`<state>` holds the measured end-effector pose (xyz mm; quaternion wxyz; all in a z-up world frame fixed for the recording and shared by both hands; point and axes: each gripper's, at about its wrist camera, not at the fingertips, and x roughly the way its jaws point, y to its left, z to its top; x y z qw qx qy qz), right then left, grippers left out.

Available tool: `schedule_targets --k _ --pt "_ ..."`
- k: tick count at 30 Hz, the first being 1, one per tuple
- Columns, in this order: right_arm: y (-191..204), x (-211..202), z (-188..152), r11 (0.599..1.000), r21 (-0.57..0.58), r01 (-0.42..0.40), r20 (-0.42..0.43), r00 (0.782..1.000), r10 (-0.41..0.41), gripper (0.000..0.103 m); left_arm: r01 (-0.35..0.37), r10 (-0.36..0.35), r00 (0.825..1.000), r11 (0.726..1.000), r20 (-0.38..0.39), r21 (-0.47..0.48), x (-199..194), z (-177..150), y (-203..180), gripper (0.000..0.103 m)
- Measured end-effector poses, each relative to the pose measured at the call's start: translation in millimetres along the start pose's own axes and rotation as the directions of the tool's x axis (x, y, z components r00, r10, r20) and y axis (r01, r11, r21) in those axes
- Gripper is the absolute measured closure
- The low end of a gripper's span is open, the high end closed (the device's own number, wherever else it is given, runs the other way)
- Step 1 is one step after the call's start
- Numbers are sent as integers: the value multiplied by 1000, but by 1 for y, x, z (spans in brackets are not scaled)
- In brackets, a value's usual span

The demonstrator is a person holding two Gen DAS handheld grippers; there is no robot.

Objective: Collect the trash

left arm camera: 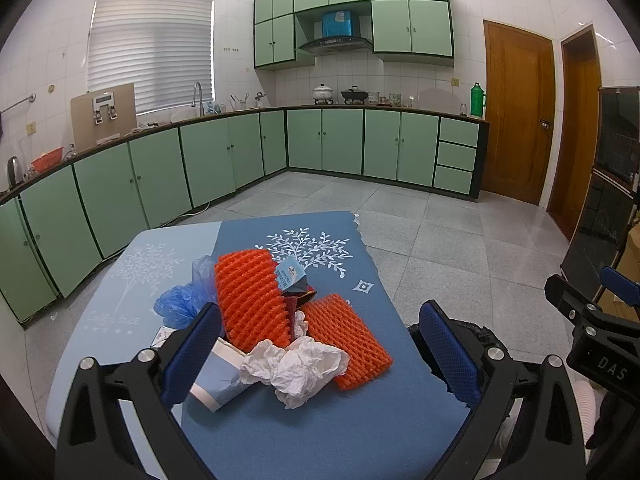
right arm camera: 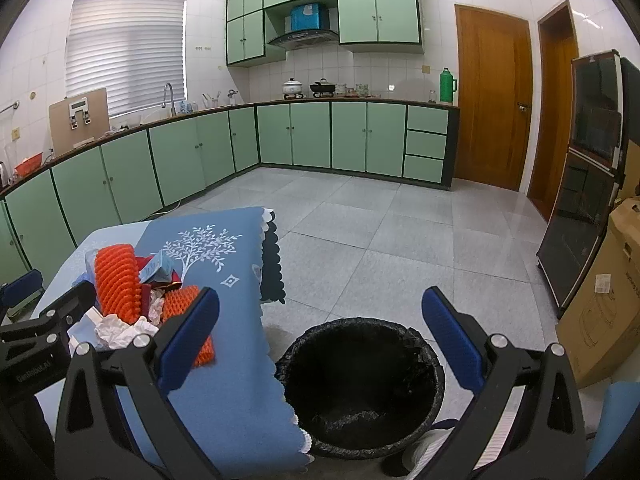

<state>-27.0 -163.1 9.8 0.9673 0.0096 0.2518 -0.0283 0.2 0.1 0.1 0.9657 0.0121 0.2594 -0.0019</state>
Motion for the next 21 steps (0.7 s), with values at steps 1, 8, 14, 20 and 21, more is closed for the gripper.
schedule_targets --k 1,8,14,20,21 --pt "-3 3 0 1000 0 1 0 1000 -1 5 0 0 1000 1000 0 0 0 0 0 6" --pt "0 4 -3 1000 -2 1 1 1000 -1 5 -1 1 1000 1000 1 0 0 0 0 6" --pt "0 4 -3 1000 -1 2 0 1000 -2 5 -1 1 1000 1000 0 0 0 0 1 6" --pt "2 5 -4 1000 -2 1 1 1000 -1 5 -2 2 1000 1000 1 0 1 -1 1 6" --pt "2 6 -3 1000 -2 2 1 1000 -2 5 -2 2 1000 1000 1 0 1 -1 1 6"
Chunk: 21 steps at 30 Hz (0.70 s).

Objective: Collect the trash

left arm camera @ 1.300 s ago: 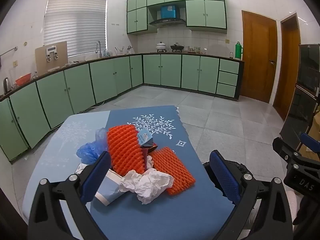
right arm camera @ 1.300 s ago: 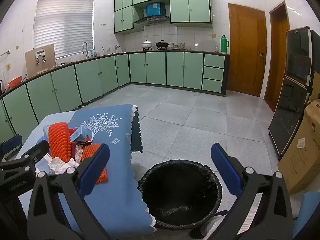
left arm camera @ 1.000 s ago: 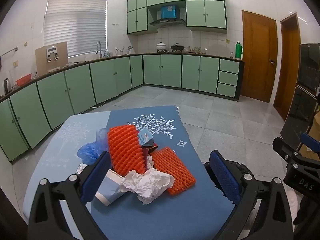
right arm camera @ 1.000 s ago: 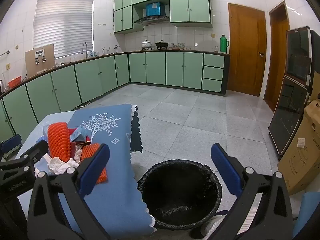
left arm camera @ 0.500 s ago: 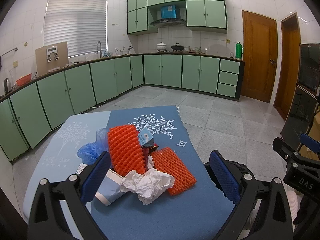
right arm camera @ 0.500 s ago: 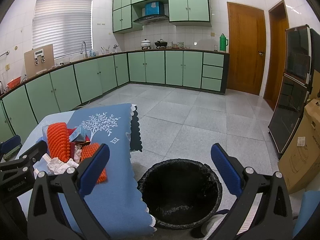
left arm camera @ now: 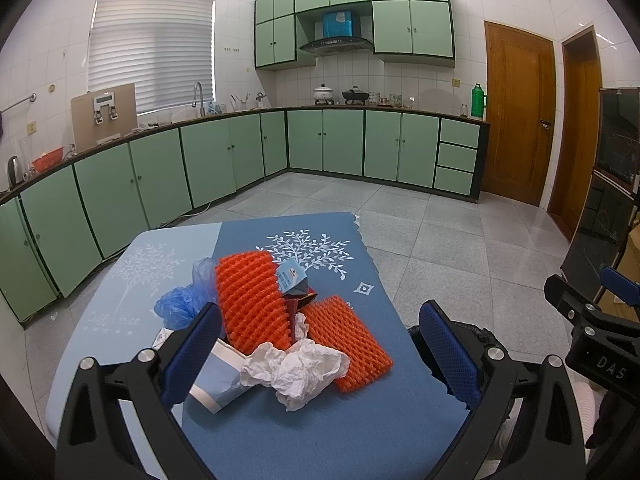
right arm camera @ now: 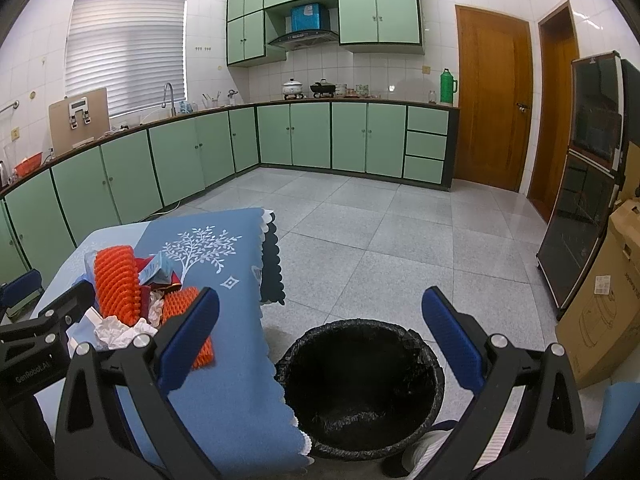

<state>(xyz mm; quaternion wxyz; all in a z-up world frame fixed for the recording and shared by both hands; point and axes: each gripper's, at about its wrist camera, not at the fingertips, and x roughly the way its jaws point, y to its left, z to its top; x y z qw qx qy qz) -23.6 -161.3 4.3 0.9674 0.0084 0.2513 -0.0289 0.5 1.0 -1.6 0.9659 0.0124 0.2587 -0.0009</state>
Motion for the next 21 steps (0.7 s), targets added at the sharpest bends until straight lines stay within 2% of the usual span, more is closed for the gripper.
schedule_targets --k 21 --pt "1 -1 3 1000 -3 1 -3 1000 -1 5 0 0 1000 1000 -1 0 0 1 0 6"
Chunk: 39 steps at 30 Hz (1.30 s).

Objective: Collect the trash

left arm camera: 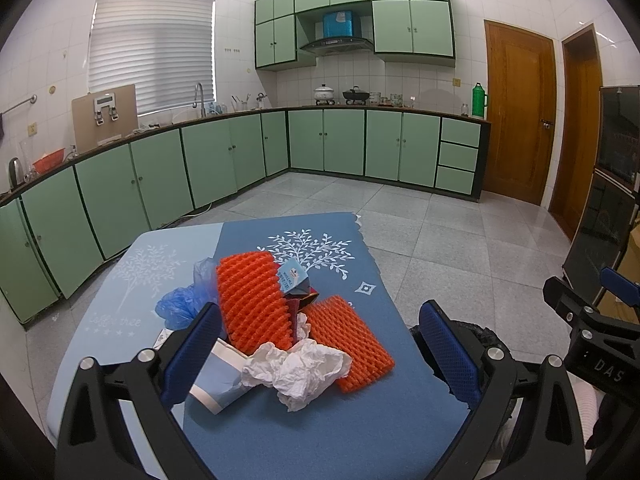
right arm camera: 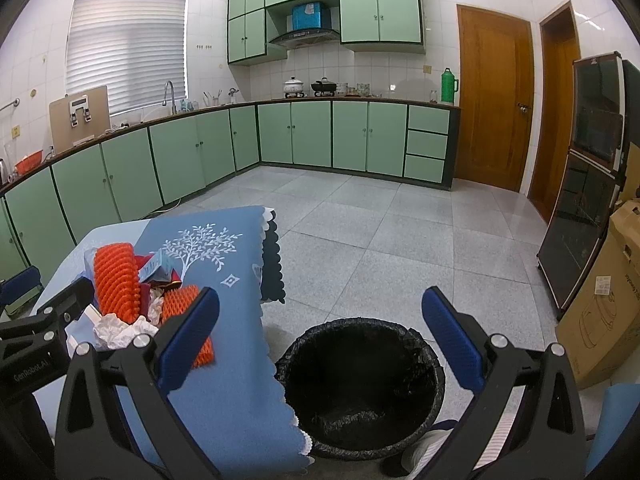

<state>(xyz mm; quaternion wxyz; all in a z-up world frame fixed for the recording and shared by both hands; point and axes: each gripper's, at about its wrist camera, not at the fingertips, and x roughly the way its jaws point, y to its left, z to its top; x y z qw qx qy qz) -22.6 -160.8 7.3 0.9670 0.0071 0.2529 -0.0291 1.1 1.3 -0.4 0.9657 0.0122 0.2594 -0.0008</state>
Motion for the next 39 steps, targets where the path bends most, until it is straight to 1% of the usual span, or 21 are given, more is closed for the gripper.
schedule_targets --k 31,35,37,39 --pt "1 3 -3 1000 -5 -7 -2 1000 7 5 -2 2 1000 1000 -1 1 -1 3 0 6" --pt "4 11 -5 1000 -9 -12 -19 1000 12 5 -24 24 1000 1000 -8 -7 4 0 11 6" --pt "7 14 -5 1000 -14 -11 -17 1000 11 5 -44 44 999 999 -13 -17 9 0 19 6" --pt "12 19 -4 999 -22 -26 -15 1000 26 5 -69 69 997 997 -16 -26 12 -1 29 6"
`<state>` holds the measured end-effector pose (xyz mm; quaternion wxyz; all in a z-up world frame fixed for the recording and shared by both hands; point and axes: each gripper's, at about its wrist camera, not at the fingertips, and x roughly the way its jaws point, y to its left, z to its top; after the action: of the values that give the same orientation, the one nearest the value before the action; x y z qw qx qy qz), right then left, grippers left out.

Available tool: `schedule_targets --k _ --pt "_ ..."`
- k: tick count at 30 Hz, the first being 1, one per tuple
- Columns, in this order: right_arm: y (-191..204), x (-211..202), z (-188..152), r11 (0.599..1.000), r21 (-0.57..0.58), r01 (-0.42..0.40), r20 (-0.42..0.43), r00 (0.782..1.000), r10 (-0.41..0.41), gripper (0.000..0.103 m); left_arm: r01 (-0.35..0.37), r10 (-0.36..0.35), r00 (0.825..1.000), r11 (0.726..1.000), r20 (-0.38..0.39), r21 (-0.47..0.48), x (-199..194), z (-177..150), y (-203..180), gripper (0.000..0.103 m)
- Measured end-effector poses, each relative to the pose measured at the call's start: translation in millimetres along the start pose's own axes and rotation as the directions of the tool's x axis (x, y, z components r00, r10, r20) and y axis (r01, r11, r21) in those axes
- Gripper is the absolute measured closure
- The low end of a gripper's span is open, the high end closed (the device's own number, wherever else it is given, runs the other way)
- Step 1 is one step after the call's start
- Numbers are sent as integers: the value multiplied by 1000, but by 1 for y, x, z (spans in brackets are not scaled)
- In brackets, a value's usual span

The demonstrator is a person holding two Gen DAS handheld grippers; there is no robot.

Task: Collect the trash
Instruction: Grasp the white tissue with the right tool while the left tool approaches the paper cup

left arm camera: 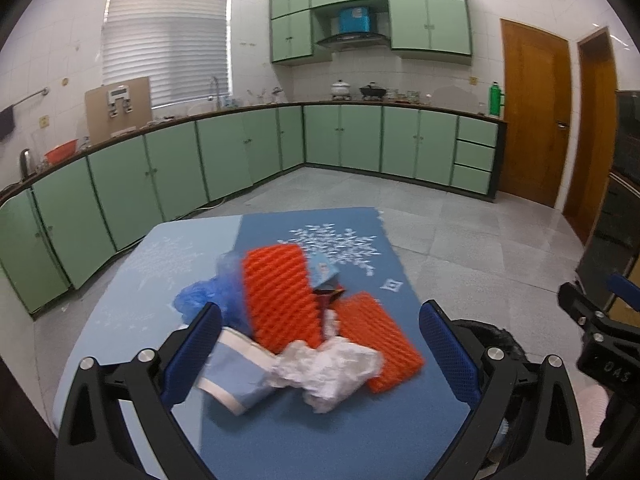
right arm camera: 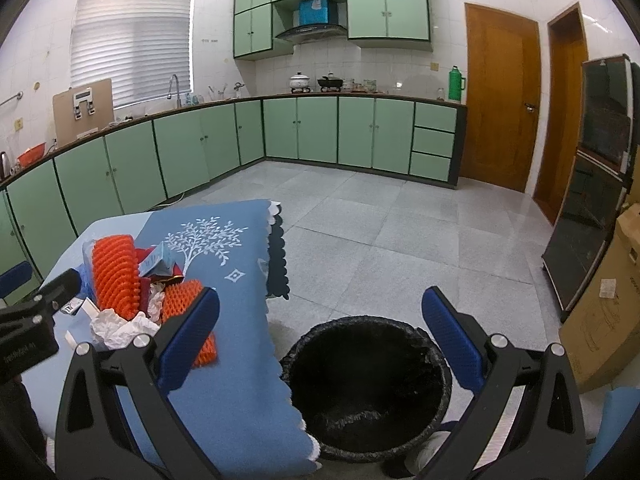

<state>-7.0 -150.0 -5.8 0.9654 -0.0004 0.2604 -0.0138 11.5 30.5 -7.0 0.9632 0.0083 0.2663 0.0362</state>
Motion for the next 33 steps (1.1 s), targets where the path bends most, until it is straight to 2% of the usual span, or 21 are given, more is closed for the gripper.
schedule_targets --k 4,9,13,17,21,30,33 --pt "10 13 1 998 5 -61 -5 998 61 5 -59 59 998 998 -7 -15 10 -3 23 6" --pt "30 42 -1 990 14 -141 -53 989 141 5 -120 120 992 992 -26 -25 23 -14 55 6" --pt "50 53 -8 980 -5 -198 -64 978 197 6 -125 123 990 992 -62 -34 33 -28 72 6" --pt "72 63 -18 964 -19 -266 -104 959 263 22 -126 122 987 991 -108 -37 41 -41 81 12" --pt "98 71 -26 945 -45 -325 -150 937 315 23 -144 137 980 989 -142 -43 46 -51 90 13" --pt "140 82 -41 914 -99 -393 -202 907 369 23 -164 154 974 985 -167 -53 48 -68 111 13" --pt "151 88 -47 906 -114 -407 -227 899 375 31 -166 154 974 985 -167 -56 47 -72 114 13"
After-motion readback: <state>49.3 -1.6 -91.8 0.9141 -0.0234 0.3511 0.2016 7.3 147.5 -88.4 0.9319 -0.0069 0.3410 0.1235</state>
